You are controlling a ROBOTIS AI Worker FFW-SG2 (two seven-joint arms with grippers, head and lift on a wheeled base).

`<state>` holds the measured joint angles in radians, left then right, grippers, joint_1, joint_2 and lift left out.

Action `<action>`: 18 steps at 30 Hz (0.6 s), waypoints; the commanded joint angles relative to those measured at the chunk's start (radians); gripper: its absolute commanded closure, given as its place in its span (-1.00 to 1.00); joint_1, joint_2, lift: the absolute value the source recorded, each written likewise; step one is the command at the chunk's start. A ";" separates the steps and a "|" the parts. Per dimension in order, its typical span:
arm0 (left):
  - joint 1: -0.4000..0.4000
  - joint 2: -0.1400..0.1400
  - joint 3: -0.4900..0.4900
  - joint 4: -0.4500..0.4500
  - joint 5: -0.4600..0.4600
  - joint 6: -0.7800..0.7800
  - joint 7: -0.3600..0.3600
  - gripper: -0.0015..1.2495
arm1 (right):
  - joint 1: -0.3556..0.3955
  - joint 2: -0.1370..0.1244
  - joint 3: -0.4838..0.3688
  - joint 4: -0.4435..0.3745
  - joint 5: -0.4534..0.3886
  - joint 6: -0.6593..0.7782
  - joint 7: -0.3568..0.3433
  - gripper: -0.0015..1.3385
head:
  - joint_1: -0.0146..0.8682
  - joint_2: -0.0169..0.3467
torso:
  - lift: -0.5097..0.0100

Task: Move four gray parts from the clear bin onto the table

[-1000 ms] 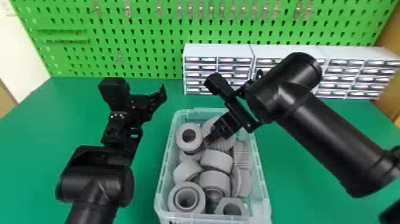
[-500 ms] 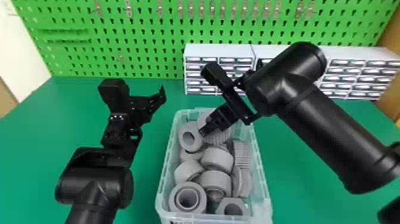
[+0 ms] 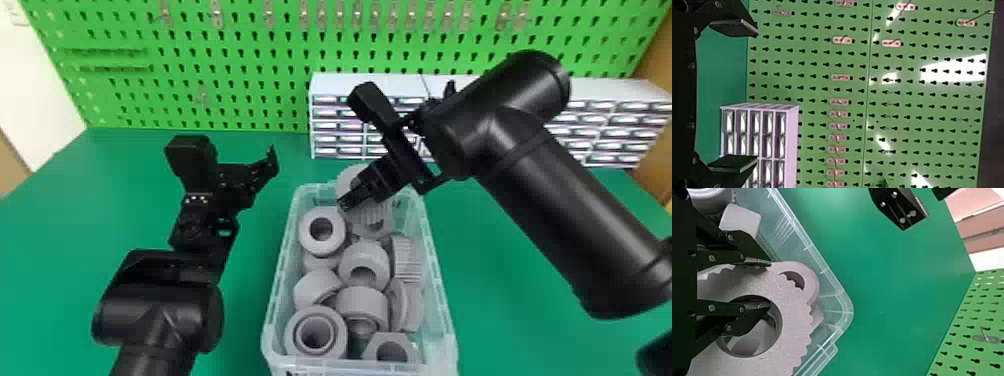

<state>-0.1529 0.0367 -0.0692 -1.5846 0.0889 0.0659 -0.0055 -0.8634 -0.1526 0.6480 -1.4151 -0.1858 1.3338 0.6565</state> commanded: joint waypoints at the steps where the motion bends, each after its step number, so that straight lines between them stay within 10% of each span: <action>1: 0.003 0.000 -0.003 0.000 0.000 0.000 0.001 -0.77 | 0.004 -0.001 -0.030 -0.018 0.023 0.016 0.000 0.49 | 0.60 -0.51 | 0.76; 18: 0.013 0.000 -0.003 -0.003 0.000 0.000 0.006 -0.77 | 0.058 -0.015 -0.182 -0.059 0.180 0.073 0.064 0.49 | 0.60 -0.51 | 0.76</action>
<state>-0.1402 0.0369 -0.0695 -1.5874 0.0889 0.0659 0.0001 -0.8252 -0.1634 0.5075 -1.4612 -0.0535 1.3913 0.7113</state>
